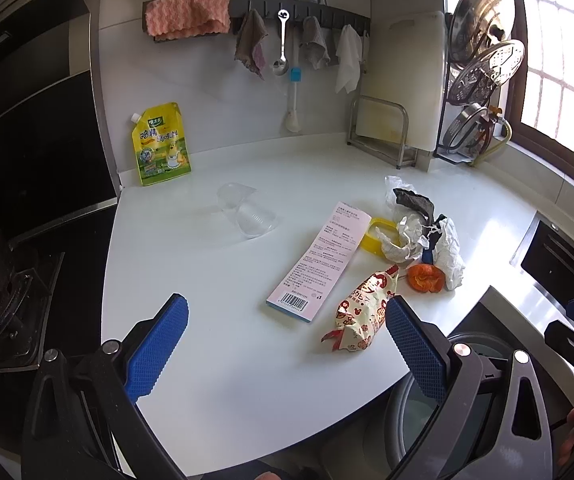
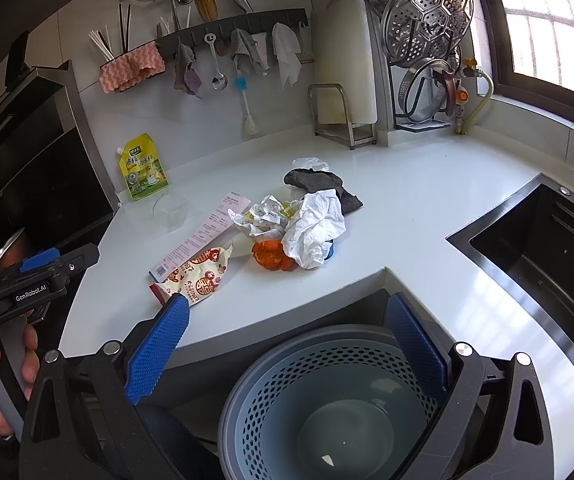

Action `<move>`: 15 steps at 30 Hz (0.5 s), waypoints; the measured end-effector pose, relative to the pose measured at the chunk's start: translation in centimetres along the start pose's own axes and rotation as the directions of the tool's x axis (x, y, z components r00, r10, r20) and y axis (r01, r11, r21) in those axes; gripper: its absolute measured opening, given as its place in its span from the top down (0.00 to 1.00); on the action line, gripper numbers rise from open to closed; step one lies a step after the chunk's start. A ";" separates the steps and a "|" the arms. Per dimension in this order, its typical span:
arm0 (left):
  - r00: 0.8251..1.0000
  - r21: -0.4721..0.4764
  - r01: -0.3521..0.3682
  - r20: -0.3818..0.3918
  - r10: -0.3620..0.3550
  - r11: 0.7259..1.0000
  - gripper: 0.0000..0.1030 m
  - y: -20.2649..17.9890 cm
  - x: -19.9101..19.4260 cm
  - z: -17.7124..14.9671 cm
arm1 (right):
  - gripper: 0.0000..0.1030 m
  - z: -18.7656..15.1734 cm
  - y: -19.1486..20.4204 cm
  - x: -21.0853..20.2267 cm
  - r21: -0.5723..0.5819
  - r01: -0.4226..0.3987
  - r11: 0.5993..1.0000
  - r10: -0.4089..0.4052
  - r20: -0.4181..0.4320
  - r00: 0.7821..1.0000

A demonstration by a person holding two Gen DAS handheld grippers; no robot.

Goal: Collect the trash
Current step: 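Move both tools toward the trash pile on the counter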

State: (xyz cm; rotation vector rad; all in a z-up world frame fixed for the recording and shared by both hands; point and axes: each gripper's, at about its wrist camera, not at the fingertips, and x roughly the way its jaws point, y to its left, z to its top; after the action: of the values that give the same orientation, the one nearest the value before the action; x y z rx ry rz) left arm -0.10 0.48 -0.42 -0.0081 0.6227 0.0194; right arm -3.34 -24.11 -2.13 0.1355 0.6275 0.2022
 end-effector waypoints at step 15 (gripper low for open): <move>1.000 0.005 0.011 -0.022 -0.011 1.000 0.06 -0.1 0.7 -0.9 | 0.08 -0.6 -0.2 0.5 0.010 0.003 1.000 -0.003 -0.014 1.000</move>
State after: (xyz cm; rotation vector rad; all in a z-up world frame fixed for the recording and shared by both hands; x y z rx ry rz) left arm -0.09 0.34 -1.57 -0.0070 0.6447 0.0069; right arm -3.27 -24.15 -2.95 0.1431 0.6431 0.1974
